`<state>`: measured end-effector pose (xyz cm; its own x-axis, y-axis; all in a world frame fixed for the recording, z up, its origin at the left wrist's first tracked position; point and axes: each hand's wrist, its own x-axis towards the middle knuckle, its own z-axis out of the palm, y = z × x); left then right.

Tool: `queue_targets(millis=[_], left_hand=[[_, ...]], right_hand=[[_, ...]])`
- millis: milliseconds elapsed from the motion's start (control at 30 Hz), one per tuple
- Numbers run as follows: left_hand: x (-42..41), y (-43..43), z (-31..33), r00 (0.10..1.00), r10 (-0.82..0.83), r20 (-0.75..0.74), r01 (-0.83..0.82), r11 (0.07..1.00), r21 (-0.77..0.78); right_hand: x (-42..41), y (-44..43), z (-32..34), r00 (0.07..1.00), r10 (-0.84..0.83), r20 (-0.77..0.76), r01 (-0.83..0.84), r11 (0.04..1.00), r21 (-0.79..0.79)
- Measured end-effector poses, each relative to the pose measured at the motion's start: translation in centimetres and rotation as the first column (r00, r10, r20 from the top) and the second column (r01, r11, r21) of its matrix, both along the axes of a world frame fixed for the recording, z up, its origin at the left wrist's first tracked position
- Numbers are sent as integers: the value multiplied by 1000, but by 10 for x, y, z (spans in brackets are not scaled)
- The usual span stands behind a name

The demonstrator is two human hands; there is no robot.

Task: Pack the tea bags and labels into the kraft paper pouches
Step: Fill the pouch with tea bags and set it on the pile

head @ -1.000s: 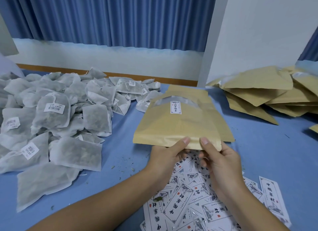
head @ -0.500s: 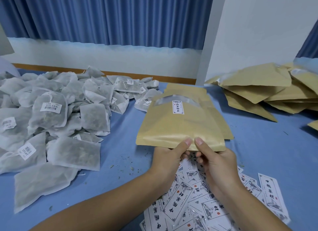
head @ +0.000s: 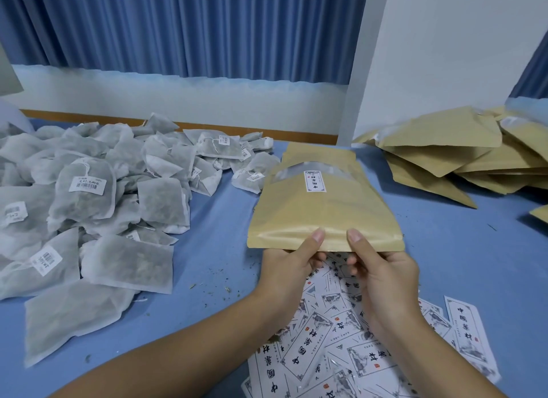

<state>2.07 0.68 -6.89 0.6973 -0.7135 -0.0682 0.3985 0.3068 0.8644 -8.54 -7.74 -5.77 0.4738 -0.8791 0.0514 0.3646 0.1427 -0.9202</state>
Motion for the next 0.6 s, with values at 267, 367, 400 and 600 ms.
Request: queue_targets(millis=[267,367,400,600], left_hand=[[-1,1,0,1000,-5,23,6,999,-34],[0,-1,1,1000,11,24,-10,999,-38],[0,-1,0,1000,13,27,-12,999,-31],[1,-1,-3,1000,14,16,-15,999,45]], right_hand=[[2,6,3,995,92,-45,-91,995,32],[2,6,3,995,99,-21,-98,994,50],[3,7,2,994,105,-13,-104,993,58],[4,6,1,997,80,-9,-80,995,61]])
